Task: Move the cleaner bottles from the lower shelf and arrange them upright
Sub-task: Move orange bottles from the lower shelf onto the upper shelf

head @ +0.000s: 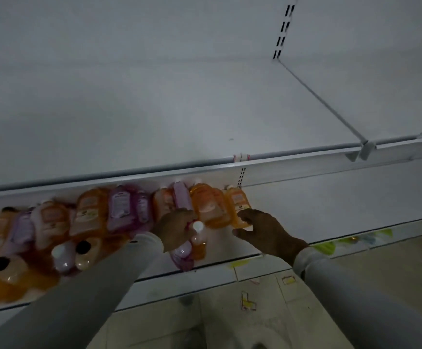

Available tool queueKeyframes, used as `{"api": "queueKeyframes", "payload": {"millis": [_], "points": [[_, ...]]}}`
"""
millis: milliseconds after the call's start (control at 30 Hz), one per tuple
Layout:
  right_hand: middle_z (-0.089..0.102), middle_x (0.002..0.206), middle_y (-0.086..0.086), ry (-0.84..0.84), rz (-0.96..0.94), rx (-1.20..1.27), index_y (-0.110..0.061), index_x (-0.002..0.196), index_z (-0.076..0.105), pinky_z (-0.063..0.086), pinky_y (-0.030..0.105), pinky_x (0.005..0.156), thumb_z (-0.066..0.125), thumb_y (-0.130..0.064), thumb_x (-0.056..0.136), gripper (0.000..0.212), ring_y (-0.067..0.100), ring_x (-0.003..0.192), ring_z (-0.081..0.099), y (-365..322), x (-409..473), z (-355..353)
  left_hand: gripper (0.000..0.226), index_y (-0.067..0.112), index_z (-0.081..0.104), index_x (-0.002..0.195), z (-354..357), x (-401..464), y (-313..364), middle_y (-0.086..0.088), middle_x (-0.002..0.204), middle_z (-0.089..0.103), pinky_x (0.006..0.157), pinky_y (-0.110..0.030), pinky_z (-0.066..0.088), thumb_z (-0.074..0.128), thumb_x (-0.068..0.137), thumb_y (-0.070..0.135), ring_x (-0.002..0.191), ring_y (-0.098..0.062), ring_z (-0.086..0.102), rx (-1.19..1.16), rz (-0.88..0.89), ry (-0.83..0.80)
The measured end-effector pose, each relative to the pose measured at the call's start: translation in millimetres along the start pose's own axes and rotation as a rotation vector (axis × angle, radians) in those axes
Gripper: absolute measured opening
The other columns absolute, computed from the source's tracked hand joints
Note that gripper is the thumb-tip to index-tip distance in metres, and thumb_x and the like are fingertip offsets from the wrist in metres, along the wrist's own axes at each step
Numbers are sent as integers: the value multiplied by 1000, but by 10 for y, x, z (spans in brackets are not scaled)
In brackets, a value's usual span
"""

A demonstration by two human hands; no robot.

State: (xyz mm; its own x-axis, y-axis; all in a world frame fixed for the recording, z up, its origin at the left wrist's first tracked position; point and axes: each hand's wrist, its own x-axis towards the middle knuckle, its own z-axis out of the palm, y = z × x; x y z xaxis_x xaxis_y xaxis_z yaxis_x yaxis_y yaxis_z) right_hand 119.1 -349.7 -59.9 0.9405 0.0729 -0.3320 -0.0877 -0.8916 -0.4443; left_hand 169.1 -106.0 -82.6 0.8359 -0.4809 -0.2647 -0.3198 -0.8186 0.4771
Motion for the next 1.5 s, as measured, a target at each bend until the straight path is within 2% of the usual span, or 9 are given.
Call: {"api": "queueKeyframes", "payload": {"millis": [300, 467, 600, 933, 1100, 1233, 1333, 1400, 1500], "points": [[63, 119, 1, -102, -197, 87, -19, 118, 60, 45, 26, 88, 64, -45, 87, 40, 21, 111, 59, 763, 341, 5, 57, 20, 36, 146, 341, 341, 282, -11, 142, 44, 107, -36, 35, 54, 95, 37, 130, -29, 45, 270, -260, -117], [57, 132, 3, -138, -211, 100, -14, 132, 54, 41, 25, 98, 63, -41, 89, 52, 20, 121, 54, 1085, 406, -58, 47, 15, 45, 140, 452, 407, 405, -11, 137, 51, 104, -32, 36, 53, 96, 29, 127, -27, 48, 296, -342, -22], [58, 129, 3, -143, -195, 118, -16, 131, 54, 36, 18, 88, 63, -41, 90, 49, 20, 118, 54, 1254, 455, -43, 44, 15, 51, 136, 524, 357, 467, -7, 138, 52, 107, -29, 36, 59, 93, 20, 128, -26, 49, 223, -235, -17], [60, 118, 0, -157, -77, 106, -18, 123, 57, 44, 26, 89, 60, -44, 91, 42, 19, 109, 57, 1542, 684, 324, 42, 17, 51, 135, 659, 580, 536, -4, 137, 53, 104, -21, 31, 55, 94, 12, 126, -21, 51, 118, -26, 111], [61, 119, 0, -57, 14, 181, -18, 120, 57, 40, 23, 84, 61, -43, 90, 39, 21, 111, 58, 1587, 1013, 553, 39, 21, 53, 131, 740, 542, 598, -3, 126, 57, 96, -30, 46, 51, 96, 35, 112, -19, 57, 244, -64, 126], [62, 117, 7, 22, 114, 242, -15, 121, 56, 49, 31, 86, 61, -52, 87, 51, 26, 105, 61, 1498, 1318, 777, 37, 17, 61, 101, 746, 598, 573, -1, 97, 65, 81, -31, 52, 51, 92, 51, 87, -17, 62, 209, -251, 209], [66, 110, 6, 40, 200, 363, -15, 115, 61, 56, 37, 85, 65, -59, 79, 57, 25, 98, 65, 1512, 1477, 954, 44, 20, 60, 86, 752, 591, 475, 4, 80, 63, 72, -30, 54, 51, 85, 63, 73, -14, 62, 233, -292, 248], [70, 107, 2, 4, 210, 424, -19, 115, 64, 57, 39, 84, 66, -64, 75, 60, 22, 94, 67, 1564, 1541, 1051, 52, 22, 61, 90, 777, 554, 416, 5, 83, 63, 73, -32, 55, 49, 80, 71, 74, -14, 61, 239, -255, 251], [71, 104, 1, -31, 209, 510, -18, 113, 67, 54, 32, 81, 72, -54, 76, 51, 21, 94, 67, 1613, 1545, 1047, 65, 24, 61, 114, 813, 483, 351, 5, 108, 62, 86, -32, 52, 47, 74, 74, 97, -14, 61, 125, -165, 119]]}}
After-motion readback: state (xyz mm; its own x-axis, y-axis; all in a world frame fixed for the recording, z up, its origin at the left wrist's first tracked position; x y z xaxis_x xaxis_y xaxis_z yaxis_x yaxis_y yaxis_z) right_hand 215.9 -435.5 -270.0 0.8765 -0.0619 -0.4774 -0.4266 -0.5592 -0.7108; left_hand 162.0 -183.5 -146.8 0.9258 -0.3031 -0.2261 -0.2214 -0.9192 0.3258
